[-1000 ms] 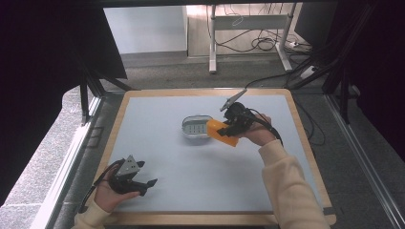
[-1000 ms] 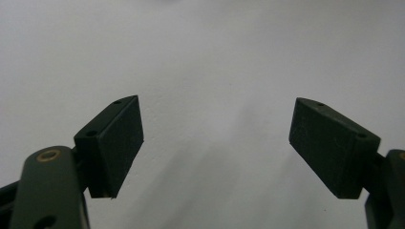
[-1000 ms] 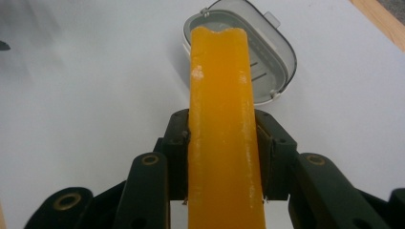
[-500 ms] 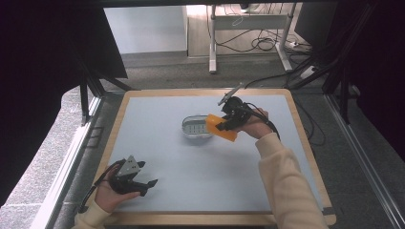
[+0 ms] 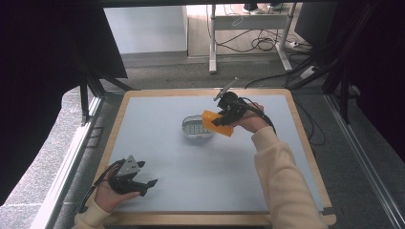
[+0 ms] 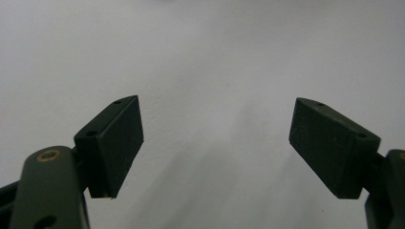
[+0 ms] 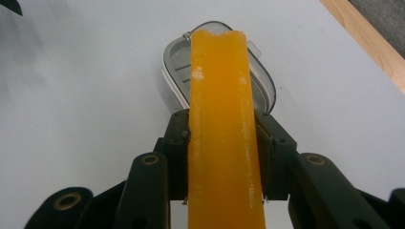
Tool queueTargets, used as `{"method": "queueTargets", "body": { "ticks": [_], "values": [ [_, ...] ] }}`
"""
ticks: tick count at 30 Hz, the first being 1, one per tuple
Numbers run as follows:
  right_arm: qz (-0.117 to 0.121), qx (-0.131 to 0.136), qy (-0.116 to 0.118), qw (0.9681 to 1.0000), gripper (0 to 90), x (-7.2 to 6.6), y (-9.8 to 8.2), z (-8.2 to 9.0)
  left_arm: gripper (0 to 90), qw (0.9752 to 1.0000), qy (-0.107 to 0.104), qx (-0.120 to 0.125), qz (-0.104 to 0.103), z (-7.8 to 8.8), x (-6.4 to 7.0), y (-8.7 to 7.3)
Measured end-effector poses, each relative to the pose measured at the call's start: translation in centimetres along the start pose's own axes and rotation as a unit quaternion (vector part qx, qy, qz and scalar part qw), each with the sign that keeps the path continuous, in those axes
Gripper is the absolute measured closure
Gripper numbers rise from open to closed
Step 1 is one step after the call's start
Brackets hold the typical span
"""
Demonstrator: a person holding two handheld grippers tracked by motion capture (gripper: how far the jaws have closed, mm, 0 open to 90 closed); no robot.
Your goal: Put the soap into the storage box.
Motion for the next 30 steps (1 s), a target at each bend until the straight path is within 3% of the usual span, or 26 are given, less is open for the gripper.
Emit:
{"method": "queueTargets", "body": {
  "ticks": [30],
  "values": [
    [0.026,-0.007,0.021,0.9994,61.9,1.1,2.3,-3.2,19.0,1.0000,-0.001,0.003,0.000,0.1,-0.1,0.1]
  ]
}}
Point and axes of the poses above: each handheld gripper's, and its own axes: z roughly backward along the jaws, y roughly out of its top, x roughly to its right, the point moved 5 cm from there along -z, roughly forward along the jaws, and after that the axes turned 11 degrees about x, right-handed, at the moved point
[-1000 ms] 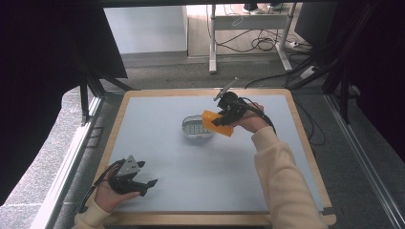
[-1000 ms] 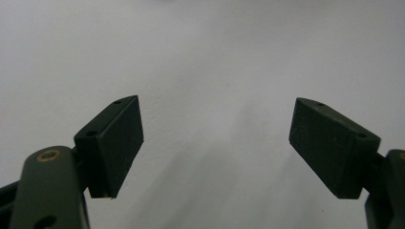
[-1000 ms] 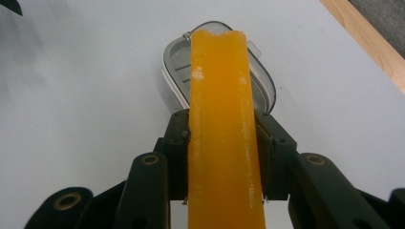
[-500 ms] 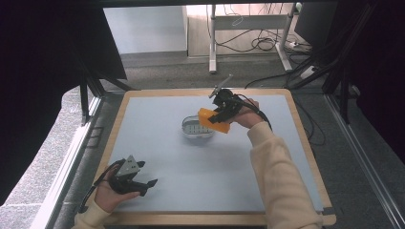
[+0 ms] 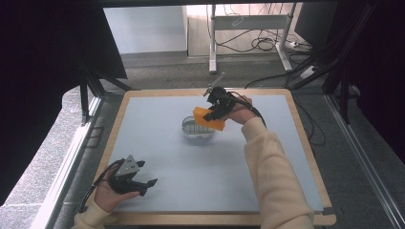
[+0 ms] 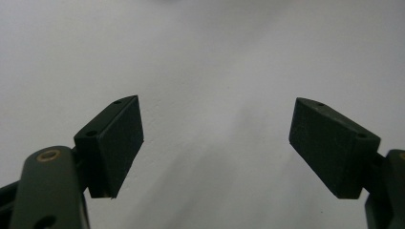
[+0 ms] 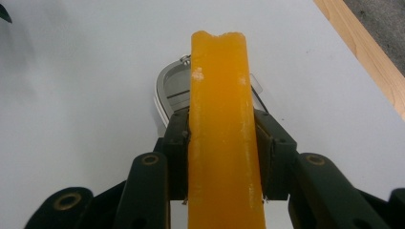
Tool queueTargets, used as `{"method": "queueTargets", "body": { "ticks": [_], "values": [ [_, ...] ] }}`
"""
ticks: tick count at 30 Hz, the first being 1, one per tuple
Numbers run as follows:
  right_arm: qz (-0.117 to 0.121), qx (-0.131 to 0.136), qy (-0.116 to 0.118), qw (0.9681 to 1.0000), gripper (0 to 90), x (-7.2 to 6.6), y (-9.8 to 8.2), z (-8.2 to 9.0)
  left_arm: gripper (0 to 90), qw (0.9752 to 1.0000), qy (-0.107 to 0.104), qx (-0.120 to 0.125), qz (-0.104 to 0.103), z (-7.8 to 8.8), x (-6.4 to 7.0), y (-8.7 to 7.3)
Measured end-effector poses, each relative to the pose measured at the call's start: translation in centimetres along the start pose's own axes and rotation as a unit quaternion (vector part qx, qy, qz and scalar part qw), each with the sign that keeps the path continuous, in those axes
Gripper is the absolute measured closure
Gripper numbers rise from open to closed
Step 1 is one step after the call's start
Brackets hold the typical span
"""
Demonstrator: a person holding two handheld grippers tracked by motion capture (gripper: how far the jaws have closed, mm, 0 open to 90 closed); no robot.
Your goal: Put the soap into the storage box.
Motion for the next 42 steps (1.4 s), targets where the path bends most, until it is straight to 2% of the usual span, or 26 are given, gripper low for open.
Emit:
{"method": "queueTargets", "body": {
  "ticks": [15,24,29,35,42],
  "values": [
    [0.006,0.009,0.019,0.9998,61.9,0.4,0.1,-1.2,19.1,1.0000,-0.001,-0.001,0.000,0.0,0.0,0.0],
    [0.010,0.010,0.023,0.9996,62.0,0.7,1.2,-2.3,19.1,1.0000,-0.002,0.000,0.000,0.0,0.0,0.0],
    [0.021,0.008,0.036,0.9991,62.0,1.0,1.6,-3.2,19.1,1.0000,-0.002,0.003,0.002,0.0,0.0,0.0],
    [0.024,0.008,0.046,0.9986,62.0,1.0,1.7,-4.0,19.0,1.0000,-0.002,0.003,0.002,0.0,0.0,0.0],
    [0.036,0.000,0.072,0.9967,62.0,1.0,1.1,-5.4,19.1,1.0000,-0.002,0.002,0.001,0.1,0.0,0.0]
  ]
}}
Point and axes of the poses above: each handheld gripper's, and its own axes: z roughly backward along the jaws, y roughly out of its top, x roughly to its right, the point moved 5 cm from there along -z, roughly forward along the jaws, and after that the axes turned 11 degrees about x, right-handed, at the moved point
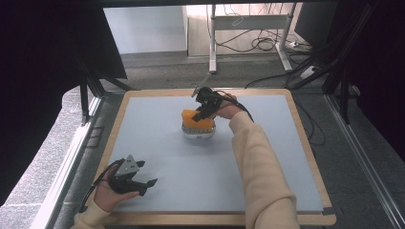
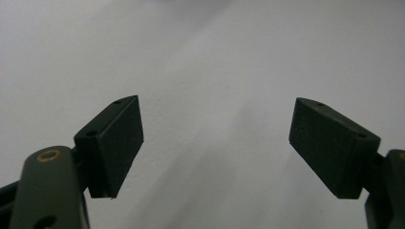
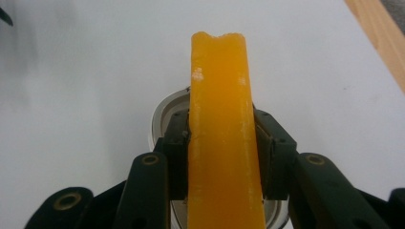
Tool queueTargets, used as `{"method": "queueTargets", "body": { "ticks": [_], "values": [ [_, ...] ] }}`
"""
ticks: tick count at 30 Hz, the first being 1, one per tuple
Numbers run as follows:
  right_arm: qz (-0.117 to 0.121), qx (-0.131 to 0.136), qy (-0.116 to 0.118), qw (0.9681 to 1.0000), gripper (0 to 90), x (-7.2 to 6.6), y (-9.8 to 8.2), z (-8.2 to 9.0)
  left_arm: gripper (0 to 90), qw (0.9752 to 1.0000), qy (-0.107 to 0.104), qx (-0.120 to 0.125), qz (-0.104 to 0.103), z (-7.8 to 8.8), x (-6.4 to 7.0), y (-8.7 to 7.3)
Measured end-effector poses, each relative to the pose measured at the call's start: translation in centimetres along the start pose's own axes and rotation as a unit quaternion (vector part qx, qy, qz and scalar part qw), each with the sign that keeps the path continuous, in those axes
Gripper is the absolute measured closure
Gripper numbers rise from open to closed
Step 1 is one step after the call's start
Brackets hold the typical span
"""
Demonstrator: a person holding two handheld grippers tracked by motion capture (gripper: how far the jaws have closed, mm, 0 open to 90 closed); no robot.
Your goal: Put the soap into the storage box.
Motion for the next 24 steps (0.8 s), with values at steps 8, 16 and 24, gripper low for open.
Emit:
{"method": "queueTargets", "body": {
  "ticks": [8,16,24],
  "values": [
    [0.002,0.003,0.009,1.0000,61.9,0.6,-0.7,-0.8,19.0,1.0000,0.001,-0.001,0.001,0.0,0.0,-0.1],
    [-0.001,0.015,0.002,0.9999,56.8,1.0,-1.3,-1.1,19.1,1.0000,0.001,-0.003,0.001,-0.1,0.0,-0.1],
    [-0.013,0.039,-0.059,0.9974,31.9,1.5,-1.6,-0.4,19.1,1.0000,0.001,-0.004,-0.001,0.0,0.1,-0.1]
  ]
}}
Point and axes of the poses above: each handheld gripper's, and its own axes: z roughly backward along the jaws, y roughly out of its top, x roughly to its right, the point moved 5 cm from there along -z, roughly forward along the jaws, and after that the axes turned 11 degrees about x, right-handed, at the moved point
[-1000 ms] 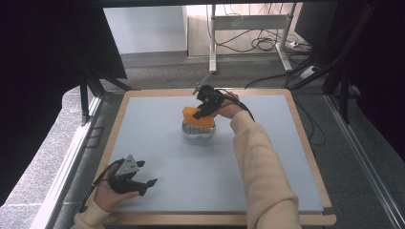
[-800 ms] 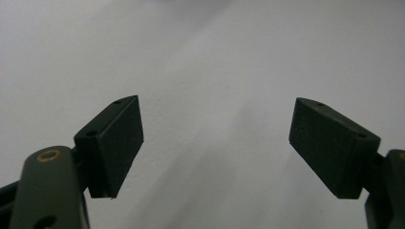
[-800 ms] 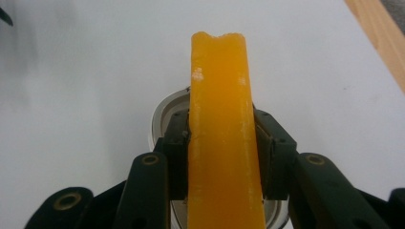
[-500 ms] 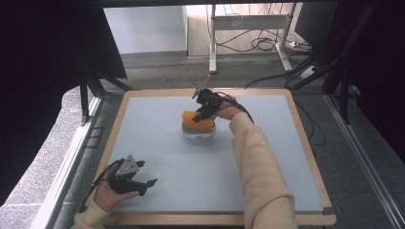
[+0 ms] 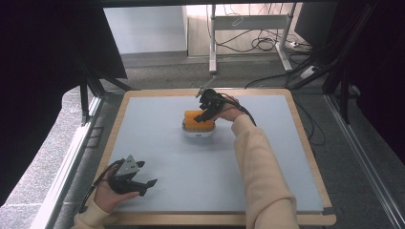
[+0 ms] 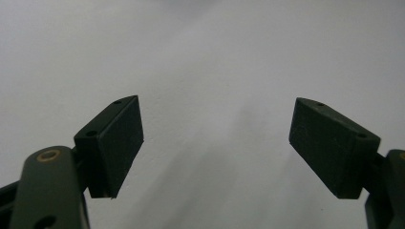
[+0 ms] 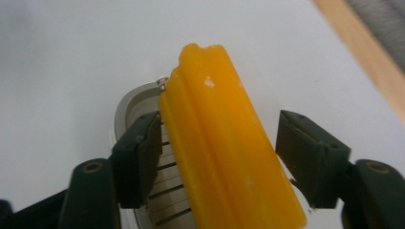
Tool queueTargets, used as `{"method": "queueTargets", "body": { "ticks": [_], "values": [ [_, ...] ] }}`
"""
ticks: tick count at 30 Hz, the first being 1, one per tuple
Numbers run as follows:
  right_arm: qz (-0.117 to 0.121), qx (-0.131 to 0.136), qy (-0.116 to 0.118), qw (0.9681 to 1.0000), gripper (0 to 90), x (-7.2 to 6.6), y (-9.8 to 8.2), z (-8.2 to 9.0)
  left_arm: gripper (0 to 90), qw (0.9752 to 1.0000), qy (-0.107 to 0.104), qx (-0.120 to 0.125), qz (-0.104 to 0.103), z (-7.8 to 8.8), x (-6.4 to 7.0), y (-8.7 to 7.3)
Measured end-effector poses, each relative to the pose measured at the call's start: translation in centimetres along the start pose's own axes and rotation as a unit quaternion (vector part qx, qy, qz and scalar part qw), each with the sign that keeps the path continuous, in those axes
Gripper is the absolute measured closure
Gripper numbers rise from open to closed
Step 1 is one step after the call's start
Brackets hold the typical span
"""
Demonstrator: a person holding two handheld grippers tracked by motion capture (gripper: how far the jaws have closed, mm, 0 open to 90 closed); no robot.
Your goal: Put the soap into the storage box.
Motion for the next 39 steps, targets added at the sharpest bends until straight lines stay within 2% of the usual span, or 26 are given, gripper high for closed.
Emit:
{"method": "queueTargets", "body": {
  "ticks": [2,9,13,14,17,18,19,20,22,24,27,33,35,36,39],
  "values": [
    [-0.010,0.011,-0.008,0.9999,30.3,0.1,-0.1,0.3,19.1,1.0000,0.000,0.000,0.000,0.0,0.0,0.0],
    [-0.020,0.025,-0.035,0.9989,25.1,0.2,-0.7,1.2,19.1,1.0000,0.000,-0.001,0.000,-0.1,0.0,0.0],
    [-0.031,0.054,-0.058,0.9964,24.5,0.3,-0.9,2.2,19.1,1.0000,0.001,-0.002,-0.001,0.0,-0.1,0.0],
    [-0.042,0.062,-0.063,0.9952,23.5,0.1,-1.0,2.6,19.1,1.0000,0.001,-0.002,-0.001,0.0,-0.1,0.0],
    [-0.049,0.062,-0.070,0.9943,22.8,0.0,-1.2,2.9,19.0,1.0000,0.001,-0.002,0.000,0.0,-0.1,0.0],
    [-0.059,0.063,-0.083,0.9928,22.7,-0.1,-1.4,3.2,19.1,1.0000,0.002,-0.002,-0.001,0.0,-0.1,0.0],
    [-0.059,0.063,-0.083,0.9928,22.7,-0.1,-1.4,3.2,19.1,1.0000,0.002,-0.002,-0.001,0.0,-0.1,0.0],
    [-0.070,0.062,-0.092,0.9913,22.5,-0.3,-1.7,3.6,19.1,1.0000,0.002,-0.002,-0.001,0.0,-0.1,0.0],
    [-0.070,0.062,-0.099,0.9907,22.5,-0.4,-1.8,3.8,19.1,1.0000,0.002,-0.002,-0.001,-0.1,-0.1,0.0],
    [-0.080,0.066,-0.110,0.9885,22.3,-0.6,-2.3,4.4,19.1,1.0000,0.002,-0.002,-0.001,-0.1,0.0,0.0],
    [-0.088,0.067,-0.115,0.9873,22.2,-0.7,-2.7,4.8,19.1,1.0000,0.000,-0.002,0.000,-0.1,0.1,0.1],
    [-0.101,0.066,-0.132,0.9839,22.0,-1.5,-4.0,6.6,19.1,1.0000,0.002,-0.004,-0.003,-0.1,0.1,0.1],
    [-0.109,0.066,-0.144,0.9813,22.1,-2.0,-4.8,7.6,19.1,1.0000,0.003,-0.004,-0.004,-0.1,0.1,0.1],
    [-0.109,0.066,-0.144,0.9813,22.1,-2.0,-4.8,7.6,19.0,1.0000,0.003,-0.004,-0.004,-0.1,0.1,0.1],
    [-0.122,0.066,-0.153,0.9785,22.1,-2.5,-5.6,8.7,19.0,1.0000,0.004,-0.003,-0.002,-0.1,0.1,0.1]
  ]
}}
Point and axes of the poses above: each handheld gripper's, and its own axes: z roughly backward along the jaws, y roughly out of its top, x roughly to its right, the point moved 5 cm from there along -z, roughly forward along the jaws, and after that the axes turned 11 degrees about x, right-handed, at the moved point
